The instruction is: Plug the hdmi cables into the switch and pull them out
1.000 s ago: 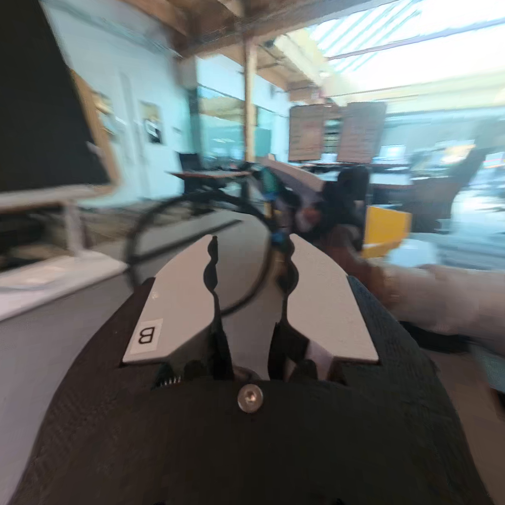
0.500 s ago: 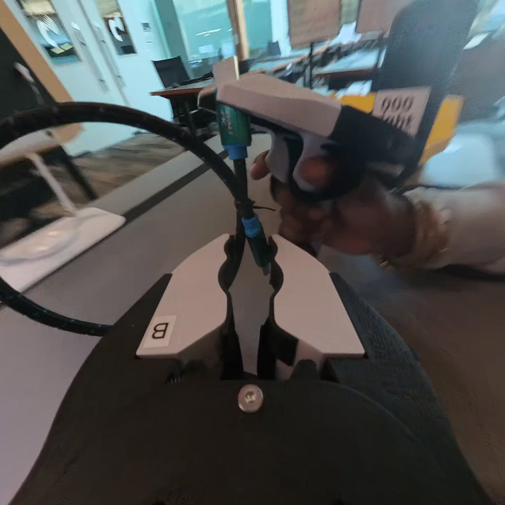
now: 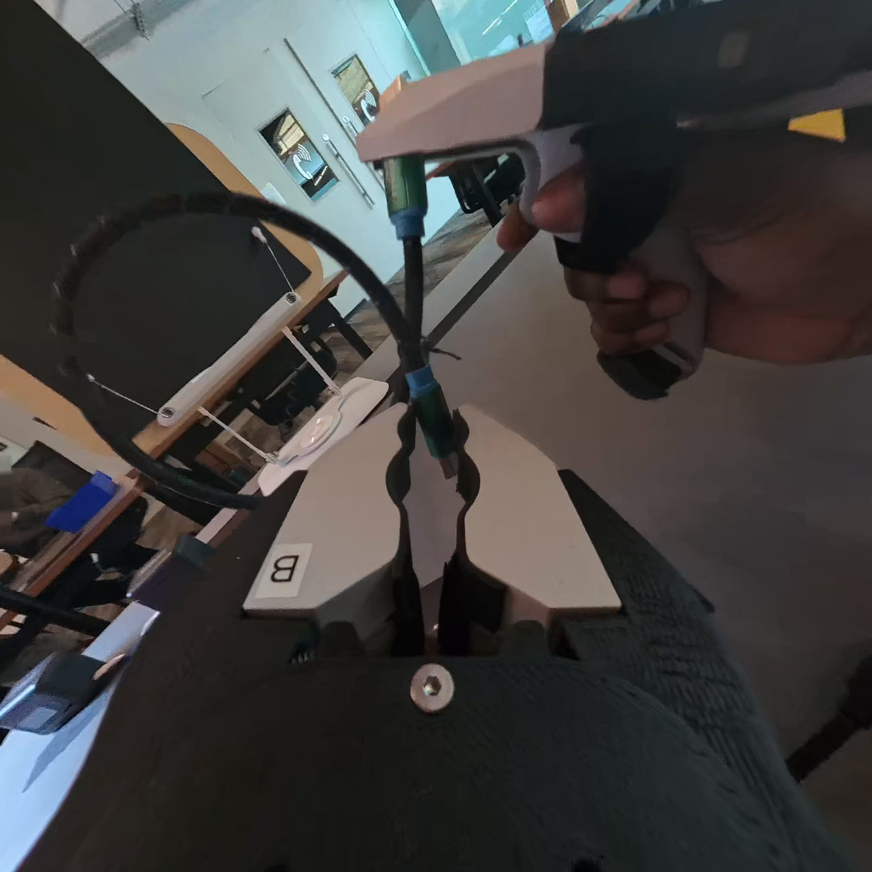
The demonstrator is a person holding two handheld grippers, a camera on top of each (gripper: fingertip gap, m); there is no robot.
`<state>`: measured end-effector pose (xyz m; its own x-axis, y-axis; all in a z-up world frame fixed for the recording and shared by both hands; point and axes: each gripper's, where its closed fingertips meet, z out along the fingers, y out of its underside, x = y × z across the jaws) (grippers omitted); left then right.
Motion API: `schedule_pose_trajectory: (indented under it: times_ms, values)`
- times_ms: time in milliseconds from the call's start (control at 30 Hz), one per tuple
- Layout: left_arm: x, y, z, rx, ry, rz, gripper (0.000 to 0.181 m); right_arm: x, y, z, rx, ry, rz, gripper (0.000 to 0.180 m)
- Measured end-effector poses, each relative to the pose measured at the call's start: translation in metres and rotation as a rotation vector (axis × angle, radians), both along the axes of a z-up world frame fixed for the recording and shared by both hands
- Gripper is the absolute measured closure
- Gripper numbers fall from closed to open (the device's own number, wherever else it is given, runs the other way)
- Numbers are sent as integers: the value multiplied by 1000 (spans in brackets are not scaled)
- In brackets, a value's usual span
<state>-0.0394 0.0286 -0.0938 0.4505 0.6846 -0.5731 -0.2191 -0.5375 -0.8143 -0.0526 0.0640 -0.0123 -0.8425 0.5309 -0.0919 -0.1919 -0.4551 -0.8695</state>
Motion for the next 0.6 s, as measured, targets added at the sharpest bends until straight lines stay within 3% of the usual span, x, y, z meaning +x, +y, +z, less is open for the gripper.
schedule_pose_trajectory:
  times_ms: [300,533,600]
  values:
    - [-6,-11,-27,-242,-45,33,169,-13,24,7,-71,-72,20,162]
    - [-10,-22,-19,-336,80,101,167,-10,11,2,-53,-138,167,163]
    - [-11,-23,-22,-351,75,101,149,-7,15,7,-76,-117,168,163]
